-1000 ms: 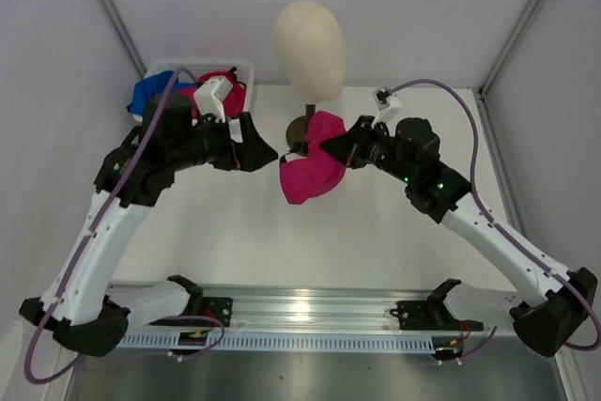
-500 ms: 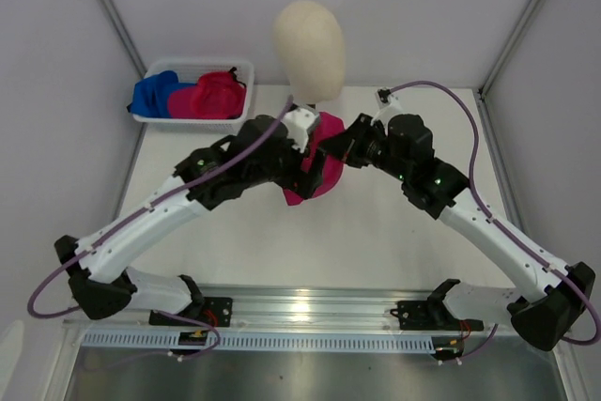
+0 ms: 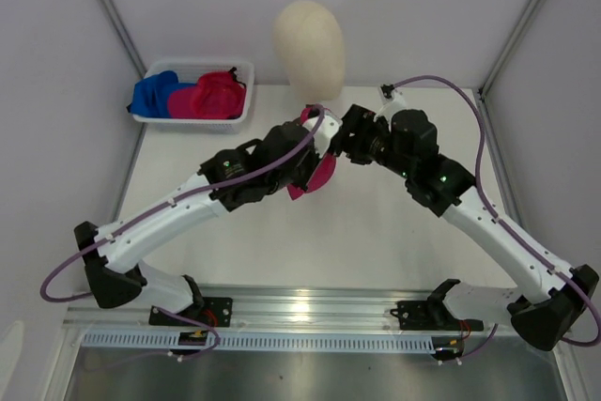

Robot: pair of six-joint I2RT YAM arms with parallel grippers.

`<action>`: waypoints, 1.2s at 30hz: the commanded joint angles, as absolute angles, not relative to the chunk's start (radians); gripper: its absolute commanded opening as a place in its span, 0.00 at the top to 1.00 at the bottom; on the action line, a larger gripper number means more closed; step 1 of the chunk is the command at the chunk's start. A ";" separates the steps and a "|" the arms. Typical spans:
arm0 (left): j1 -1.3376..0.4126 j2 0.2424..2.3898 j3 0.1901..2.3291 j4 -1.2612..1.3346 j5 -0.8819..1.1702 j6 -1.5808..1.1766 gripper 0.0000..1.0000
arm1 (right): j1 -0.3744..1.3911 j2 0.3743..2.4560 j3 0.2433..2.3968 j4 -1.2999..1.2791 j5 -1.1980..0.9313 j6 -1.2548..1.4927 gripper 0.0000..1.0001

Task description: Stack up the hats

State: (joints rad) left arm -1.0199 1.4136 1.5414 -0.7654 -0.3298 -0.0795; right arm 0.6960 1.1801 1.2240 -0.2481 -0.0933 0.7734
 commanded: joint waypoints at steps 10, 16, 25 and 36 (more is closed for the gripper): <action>-0.882 1.250 1.893 -0.603 -0.160 -0.184 0.99 | 0.367 0.899 1.322 -0.338 -0.138 0.669 0.00; -0.753 1.322 2.104 -0.534 0.101 -0.308 0.99 | 0.215 0.894 1.191 -0.088 -0.329 0.802 0.01; -0.589 1.477 2.235 -0.421 0.385 -0.520 0.99 | 0.192 1.152 1.199 0.515 -0.515 1.072 0.01; -0.522 1.569 2.240 -0.249 0.633 -0.666 0.99 | 0.261 1.347 1.279 0.634 -0.545 1.434 0.00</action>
